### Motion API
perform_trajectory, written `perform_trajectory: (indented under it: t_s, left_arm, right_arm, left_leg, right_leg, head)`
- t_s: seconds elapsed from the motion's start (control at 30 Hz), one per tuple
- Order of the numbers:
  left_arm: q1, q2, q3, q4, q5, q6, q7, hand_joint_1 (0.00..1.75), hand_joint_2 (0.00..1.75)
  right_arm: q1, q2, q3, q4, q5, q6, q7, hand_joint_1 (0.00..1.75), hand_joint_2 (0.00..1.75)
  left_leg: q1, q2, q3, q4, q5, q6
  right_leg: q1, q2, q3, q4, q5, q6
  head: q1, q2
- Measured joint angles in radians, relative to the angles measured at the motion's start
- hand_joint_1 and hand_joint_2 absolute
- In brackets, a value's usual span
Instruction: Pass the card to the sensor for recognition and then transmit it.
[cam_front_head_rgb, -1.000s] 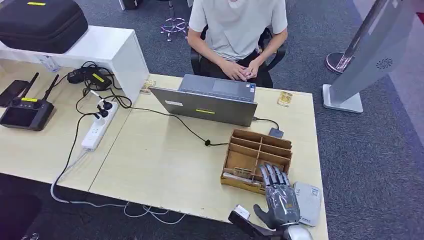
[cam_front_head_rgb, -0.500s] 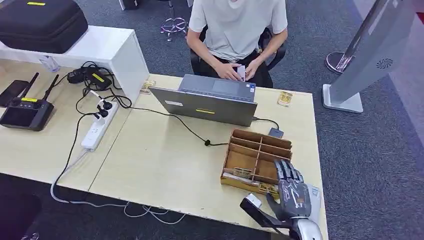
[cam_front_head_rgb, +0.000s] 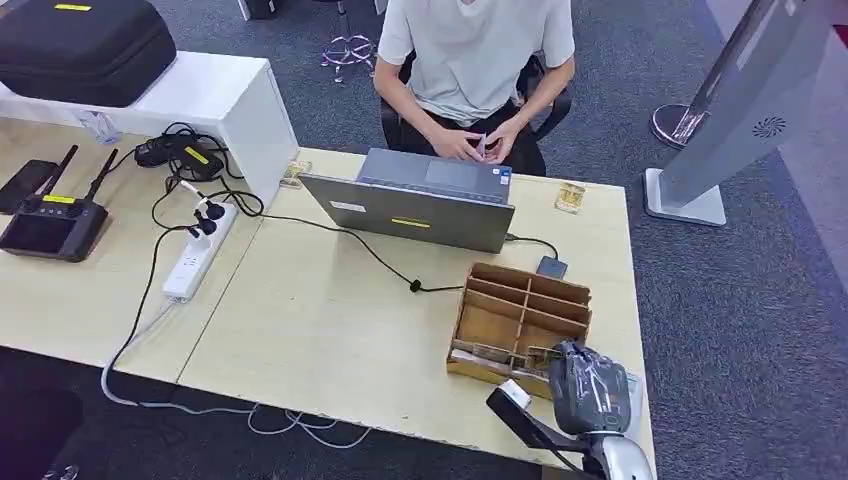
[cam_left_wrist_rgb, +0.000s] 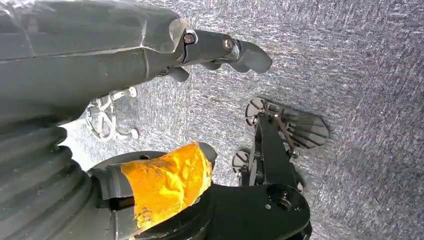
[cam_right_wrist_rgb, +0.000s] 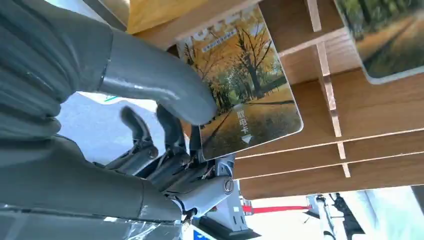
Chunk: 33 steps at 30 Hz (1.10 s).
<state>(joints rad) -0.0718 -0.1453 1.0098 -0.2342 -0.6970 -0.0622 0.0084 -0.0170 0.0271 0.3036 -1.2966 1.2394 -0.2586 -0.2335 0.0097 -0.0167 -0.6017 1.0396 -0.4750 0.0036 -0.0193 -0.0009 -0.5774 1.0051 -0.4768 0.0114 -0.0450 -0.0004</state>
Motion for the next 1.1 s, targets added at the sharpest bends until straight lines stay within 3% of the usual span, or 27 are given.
perform_trajectory:
  t_s: [0.2, 0.4, 0.63, 1.1]
  left_arm:
    - [0.0, 0.0, 0.0, 0.0, 0.0, -0.001, 0.0, 0.0, 1.75]
    - [0.0, 0.0, 0.0, 0.0, -0.014, 0.015, -0.05, 0.0, 1.75]
    - [0.0, 0.003, 0.0, 0.0, -0.021, 0.011, -0.043, 0.0, 1.75]
    - [-0.001, 0.019, 0.0, 0.0, -0.049, 0.002, -0.038, 0.0, 1.75]
  right_arm:
    - [0.0, 0.004, -0.006, 0.0, 0.004, 0.0, 0.003, 1.75, 1.75]
    - [0.002, 0.01, -0.016, -0.002, 0.001, 0.003, 0.003, 1.75, 1.75]
    - [-0.039, 0.035, -0.055, -0.025, -0.113, 0.088, -0.016, 1.75, 1.75]
    - [-0.226, 0.076, -0.149, -0.069, -0.369, 0.238, -0.001, 1.75, 1.75]
  left_leg:
    - [0.0, 0.0, 0.0, 0.0, 0.0, 0.0]
    - [0.0, 0.0, 0.0, 0.0, 0.0, 0.0]
    - [0.0, 0.0, 0.0, 0.0, 0.0, 0.0]
    - [0.0, 0.0, 0.0, 0.0, 0.002, -0.001]
  right_leg:
    - [0.0, 0.0, 0.0, 0.0, 0.0, 0.0]
    - [0.0, 0.0, 0.0, 0.0, 0.0, 0.0]
    - [0.0, 0.0, 0.0, 0.0, 0.0, 0.0]
    - [0.0, 0.001, 0.0, 0.0, 0.001, 0.0]
  head:
    - [0.0, 0.0]
    - [0.0, 0.0]
    - [0.0, 0.0]
    - [0.0, 0.0]
